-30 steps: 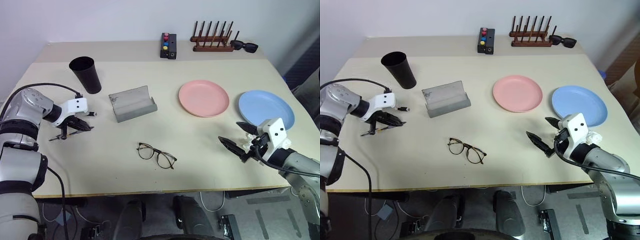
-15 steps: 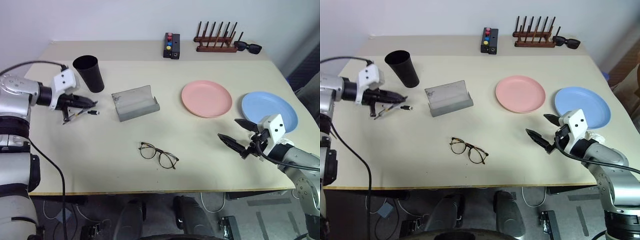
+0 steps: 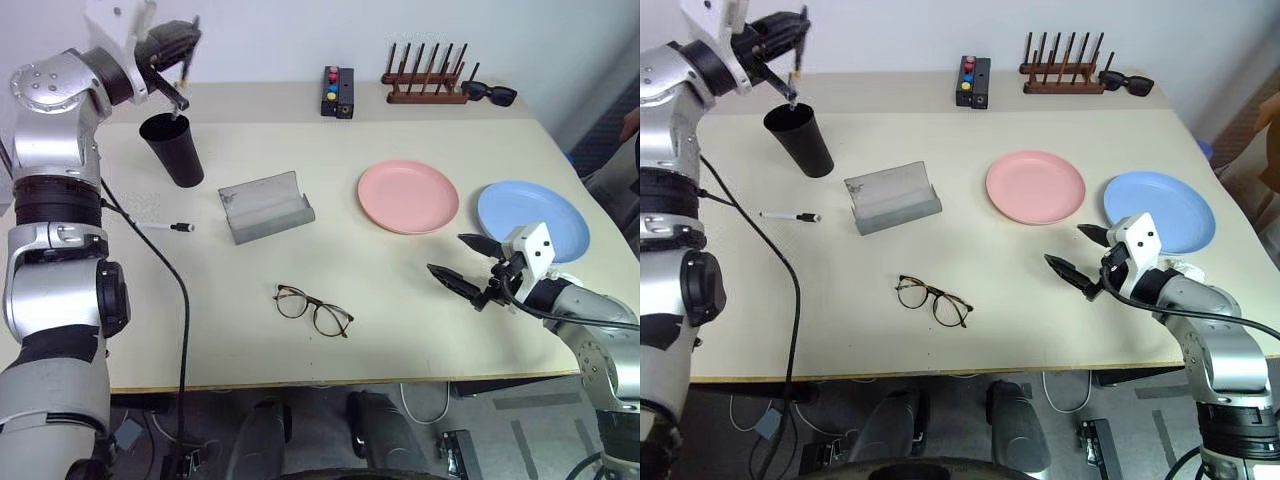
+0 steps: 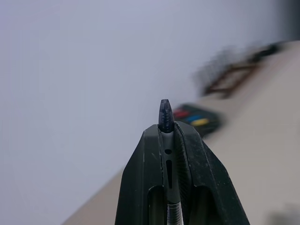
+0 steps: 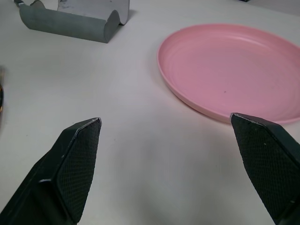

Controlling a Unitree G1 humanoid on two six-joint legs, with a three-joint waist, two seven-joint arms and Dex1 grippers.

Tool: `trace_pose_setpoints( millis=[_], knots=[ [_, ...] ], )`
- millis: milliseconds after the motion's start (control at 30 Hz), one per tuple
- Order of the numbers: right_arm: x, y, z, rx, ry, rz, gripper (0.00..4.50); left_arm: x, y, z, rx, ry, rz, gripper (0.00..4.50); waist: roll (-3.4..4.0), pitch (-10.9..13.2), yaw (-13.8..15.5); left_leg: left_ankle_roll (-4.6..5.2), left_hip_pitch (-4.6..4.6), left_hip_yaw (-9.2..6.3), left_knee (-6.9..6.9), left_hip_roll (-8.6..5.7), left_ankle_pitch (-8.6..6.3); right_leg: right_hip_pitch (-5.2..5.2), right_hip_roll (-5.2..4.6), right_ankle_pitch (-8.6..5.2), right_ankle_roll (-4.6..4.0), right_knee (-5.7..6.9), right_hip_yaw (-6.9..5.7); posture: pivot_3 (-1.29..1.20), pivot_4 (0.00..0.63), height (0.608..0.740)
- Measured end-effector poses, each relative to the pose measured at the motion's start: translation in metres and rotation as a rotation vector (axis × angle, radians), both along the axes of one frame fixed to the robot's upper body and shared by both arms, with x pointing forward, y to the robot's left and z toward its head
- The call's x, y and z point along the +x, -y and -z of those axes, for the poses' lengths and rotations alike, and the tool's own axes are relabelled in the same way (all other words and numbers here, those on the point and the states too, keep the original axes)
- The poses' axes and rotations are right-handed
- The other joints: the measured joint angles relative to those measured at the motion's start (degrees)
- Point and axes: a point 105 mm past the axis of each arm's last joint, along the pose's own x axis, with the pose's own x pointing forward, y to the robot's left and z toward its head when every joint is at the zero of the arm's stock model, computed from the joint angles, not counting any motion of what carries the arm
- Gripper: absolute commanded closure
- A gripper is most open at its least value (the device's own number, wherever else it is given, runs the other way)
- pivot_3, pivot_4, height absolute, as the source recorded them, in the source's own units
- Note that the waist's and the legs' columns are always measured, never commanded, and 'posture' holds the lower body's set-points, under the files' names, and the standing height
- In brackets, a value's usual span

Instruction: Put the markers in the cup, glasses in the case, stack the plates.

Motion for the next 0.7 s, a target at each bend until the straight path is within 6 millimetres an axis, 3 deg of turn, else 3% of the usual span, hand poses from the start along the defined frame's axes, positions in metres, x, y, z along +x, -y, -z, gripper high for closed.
trace_pose_setpoints(
  millis=[200,400,567,633,700],
  knots=[
    [-0.002,0.0,0.002,0.002,-0.001,0.0,0.0,0.013,-0.037,0.013,-0.162,0.055,-0.248,4.48,-0.01,0.0,0.14,0.0,-0.02,0.0,0.0,-0.06,0.0,0.0,-0.08,0.0,0.03,0.0,-0.01,0.0,0.15,0.735],
    [-0.001,-0.007,-0.004,0.036,0.015,-0.014,0.0,0.02,-0.04,0.03,-0.248,0.053,-0.296,4.48,-0.03,0.0,0.19,-0.01,-0.03,-0.01,0.02,-0.09,0.0,0.0,-0.09,0.0,0.04,0.01,-0.01,0.0,0.15,0.735],
    [-0.001,-0.042,-0.051,0.16,0.114,-0.138,0.0,0.023,-0.034,0.037,-0.286,0.063,-0.298,4.48,-0.03,0.01,-0.17,-0.01,0.0,-0.03,0.01,-0.08,0.01,-0.03,-0.07,0.0,0.03,0.13,-0.01,0.0,0.15,0.735],
    [-0.006,-0.069,-0.075,0.218,0.18,-0.229,0.0,0.024,-0.034,0.041,-0.295,0.063,-0.306,4.48,-0.03,0.0,-0.21,-0.01,0.0,-0.06,0.01,-0.07,0.01,-0.03,-0.05,0.0,0.03,0.16,-0.02,0.0,0.15,0.735],
    [-0.009,-0.093,-0.083,0.245,0.203,-0.298,0.0,0.025,-0.034,0.044,-0.301,0.063,-0.316,4.48,-0.04,0.0,-0.12,-0.01,0.0,-0.09,0.01,-0.07,0.0,-0.03,-0.05,0.0,0.03,0.18,-0.04,0.0,0.15,0.735]
  ],
)
